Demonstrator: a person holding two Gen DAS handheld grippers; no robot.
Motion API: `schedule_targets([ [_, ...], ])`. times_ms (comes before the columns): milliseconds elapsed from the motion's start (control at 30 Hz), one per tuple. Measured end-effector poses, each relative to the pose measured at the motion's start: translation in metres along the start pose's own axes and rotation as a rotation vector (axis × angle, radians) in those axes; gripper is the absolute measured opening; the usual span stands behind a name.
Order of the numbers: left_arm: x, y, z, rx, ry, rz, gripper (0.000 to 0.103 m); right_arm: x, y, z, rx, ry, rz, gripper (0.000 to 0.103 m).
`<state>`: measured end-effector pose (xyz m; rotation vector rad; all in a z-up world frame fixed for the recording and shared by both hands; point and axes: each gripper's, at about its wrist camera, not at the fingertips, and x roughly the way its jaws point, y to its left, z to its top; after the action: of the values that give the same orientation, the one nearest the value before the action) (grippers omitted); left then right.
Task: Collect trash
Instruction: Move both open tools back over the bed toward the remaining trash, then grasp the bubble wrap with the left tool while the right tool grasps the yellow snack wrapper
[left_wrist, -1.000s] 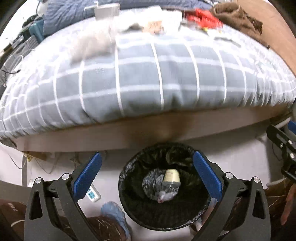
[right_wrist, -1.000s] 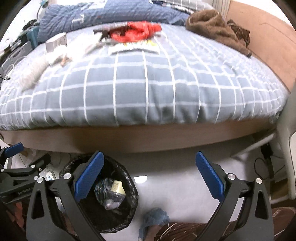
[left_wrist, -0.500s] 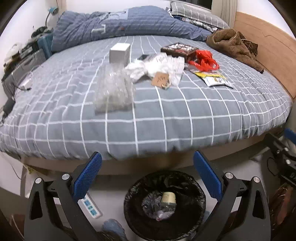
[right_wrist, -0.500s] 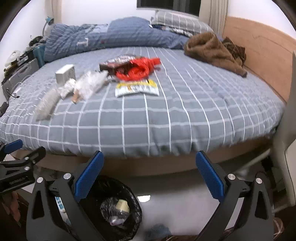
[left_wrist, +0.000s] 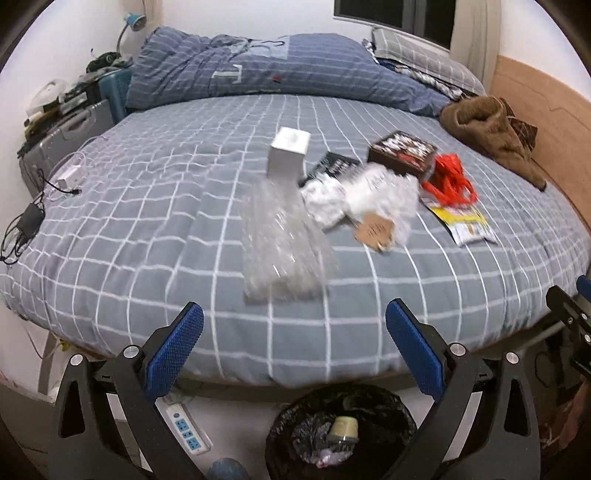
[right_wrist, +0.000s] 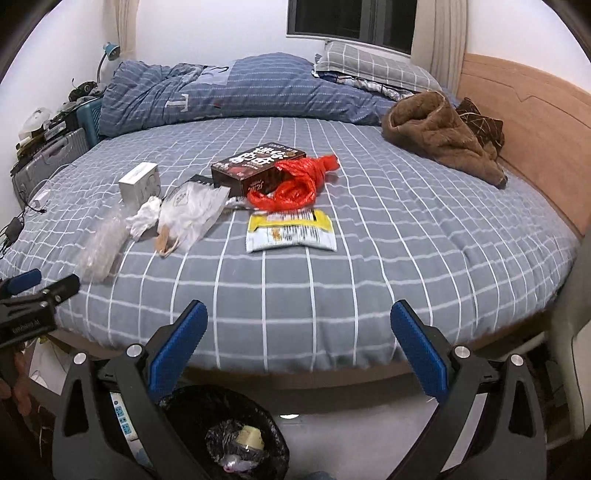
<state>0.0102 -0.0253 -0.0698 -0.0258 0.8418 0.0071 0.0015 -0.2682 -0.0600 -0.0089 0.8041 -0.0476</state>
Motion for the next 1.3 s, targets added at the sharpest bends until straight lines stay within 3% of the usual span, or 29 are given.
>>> schedule_targets([
  [367, 0.050, 0.015, 0.042, -0.011, 0.025, 0.009, 0.096, 0.079, 0.005, 0.048, -0.005, 0.057, -0.009, 0.095],
  [767, 0.101, 0.016, 0.058, -0.004, 0.099, 0.016, 0.089, 0.161, 0.011, 0.076, -0.022, 0.133, -0.033, 0.095],
  [1067, 0.117, 0.016, 0.058, -0.009, 0.142, 0.001, 0.073, 0.186, 0.013, 0.074, -0.015, 0.204, 0.003, 0.078],
  [1300, 0.119, 0.014, 0.054, 0.009, 0.156, 0.020, 0.054, 0.189, 0.024, 0.069, -0.041, 0.237, 0.023, 0.054],
])
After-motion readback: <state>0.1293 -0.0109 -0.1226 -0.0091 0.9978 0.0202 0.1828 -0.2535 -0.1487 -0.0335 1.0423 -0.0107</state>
